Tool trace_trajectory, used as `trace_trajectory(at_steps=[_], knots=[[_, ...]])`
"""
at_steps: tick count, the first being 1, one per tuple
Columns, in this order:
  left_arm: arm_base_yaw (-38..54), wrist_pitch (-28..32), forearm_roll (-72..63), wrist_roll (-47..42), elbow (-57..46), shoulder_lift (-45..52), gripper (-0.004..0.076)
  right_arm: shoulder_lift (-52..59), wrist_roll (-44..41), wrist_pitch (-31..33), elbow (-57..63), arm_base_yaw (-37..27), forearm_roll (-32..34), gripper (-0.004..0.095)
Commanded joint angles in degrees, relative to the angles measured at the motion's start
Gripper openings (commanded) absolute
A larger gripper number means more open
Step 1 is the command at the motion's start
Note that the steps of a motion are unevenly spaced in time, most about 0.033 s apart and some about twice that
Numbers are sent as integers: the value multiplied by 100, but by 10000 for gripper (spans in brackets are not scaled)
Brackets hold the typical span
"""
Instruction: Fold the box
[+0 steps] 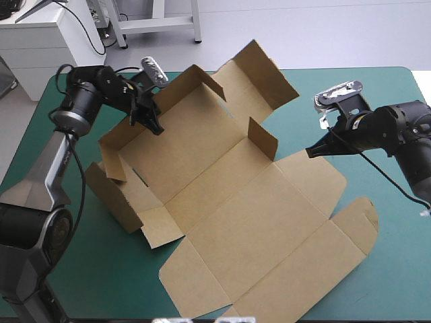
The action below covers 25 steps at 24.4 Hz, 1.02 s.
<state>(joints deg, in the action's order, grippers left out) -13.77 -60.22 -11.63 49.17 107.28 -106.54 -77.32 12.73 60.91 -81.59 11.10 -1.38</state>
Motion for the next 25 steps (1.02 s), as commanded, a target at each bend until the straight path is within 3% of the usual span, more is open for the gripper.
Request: trace_trajectory(at_steps=[1,7,13,19,22,25], knots=[[-558,782,349,51,223,300,-8,412,-122,-253,-150,-30,351,-6],[-1649,1484,1549,51,223,300,-8,809,-408,-289,-150,-30,717,-6],[-2642,1736,3067,-79,223,300,-8,860,-784,-311,-150,-30,679,-6],[-3493,1659,4423,-1271,223,300,-8,860,-928,-432,-150,-30,667,-6],[-4032,1306,5681,-2286,223,300,-8,860,-955,-444,-150,-30,652,-6],[-4292,1040,5993,-2749,223,300,-8,860,-1061,-525,-150,-30,652,-6]])
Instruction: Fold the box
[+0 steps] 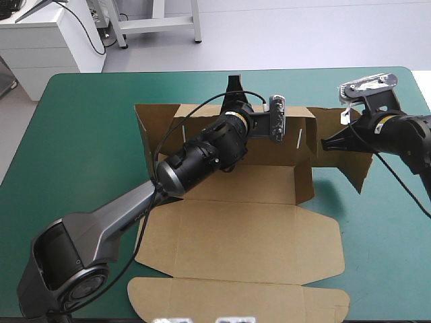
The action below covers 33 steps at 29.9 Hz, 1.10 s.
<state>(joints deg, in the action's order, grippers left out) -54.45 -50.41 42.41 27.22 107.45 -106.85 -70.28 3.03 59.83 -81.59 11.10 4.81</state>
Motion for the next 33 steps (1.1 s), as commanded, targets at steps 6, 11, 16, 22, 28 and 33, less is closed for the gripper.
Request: trace_trajectory(at_steps=[6,11,16,22,28,33], knots=[[-604,-164,757,-1057,205,331,-8,156,-303,-575,-150,-30,33,-6],[-922,-349,974,-1291,205,331,-8,167,-513,-577,-150,-30,44,-6],[-1209,-349,1091,-1491,205,331,-8,167,-619,-611,-150,-30,54,-6],[-1240,-400,1069,-1562,205,269,-8,180,-1029,-754,-150,-30,316,-6],[-1240,-286,1069,-1593,195,96,-8,180,-1456,-748,-150,-37,826,-6],[-1240,-244,1200,-1825,172,-68,-8,144,-1469,-713,-150,-339,631,-6]])
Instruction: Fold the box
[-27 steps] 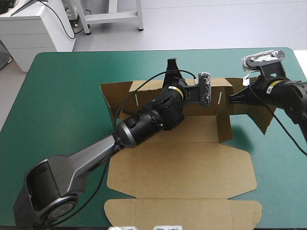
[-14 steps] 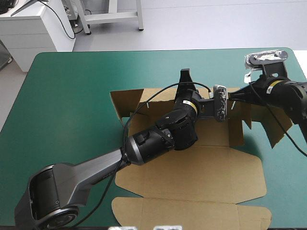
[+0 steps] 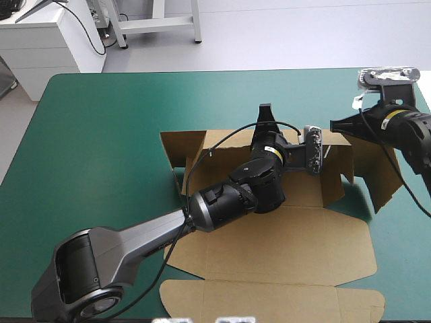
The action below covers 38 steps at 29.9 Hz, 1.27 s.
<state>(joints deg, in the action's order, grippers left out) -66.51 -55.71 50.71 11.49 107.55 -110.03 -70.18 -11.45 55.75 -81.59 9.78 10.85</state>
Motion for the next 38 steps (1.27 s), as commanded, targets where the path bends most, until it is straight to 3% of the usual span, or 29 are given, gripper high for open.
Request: trace_trajectory(at_steps=[1,8,14,20,26,29,38], knots=[[-55,302,527,-368,120,252,-8,103,-11,-305,-150,-350,-80,-6],[-324,563,1675,-1041,-644,252,-8,-89,1210,-156,-161,-1524,-1572,-6],[-482,646,2044,-1234,-1148,252,-8,-396,2276,-50,-170,-2090,-2702,-6],[-495,499,2242,-1311,-1177,252,-8,-819,2607,-103,-184,-2126,-2886,-6],[-495,68,3449,-2483,-1177,252,-8,-1049,2677,-221,-530,-2126,-2912,-6],[-495,36,3546,-2553,-1177,252,-8,-1150,2685,-189,-691,-2126,-2924,-6],[-484,24,3561,-2553,-1177,252,-8,-1505,2973,571,-839,-2126,-3010,-6]])
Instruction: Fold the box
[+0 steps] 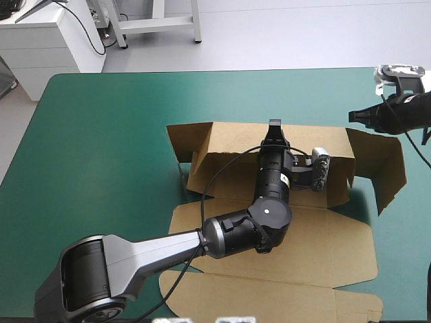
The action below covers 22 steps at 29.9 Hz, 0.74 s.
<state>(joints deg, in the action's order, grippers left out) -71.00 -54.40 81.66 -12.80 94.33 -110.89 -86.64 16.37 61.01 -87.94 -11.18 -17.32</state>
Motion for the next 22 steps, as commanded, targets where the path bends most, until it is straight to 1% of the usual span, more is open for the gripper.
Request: trace_trajectory(at_steps=[1,6,12,14,16,19,22], knots=[[-34,-106,466,-124,145,338,-8,142,284,127,-204,-31,-224,-6],[-25,-132,466,-124,145,338,-8,284,504,466,-193,-42,-264,-6],[-25,-132,430,-124,145,338,-8,638,684,591,238,-42,-311,-6],[-25,-118,375,-124,145,338,-8,825,759,453,606,-42,-311,-6],[-25,-75,167,-103,145,338,-8,1078,818,102,1108,-42,-421,-6],[-25,-36,-186,-58,145,334,-8,1475,967,-504,1833,-42,-810,-10],[-25,-11,-391,-45,145,279,-8,1773,1168,-829,2317,-42,-1166,-21]])
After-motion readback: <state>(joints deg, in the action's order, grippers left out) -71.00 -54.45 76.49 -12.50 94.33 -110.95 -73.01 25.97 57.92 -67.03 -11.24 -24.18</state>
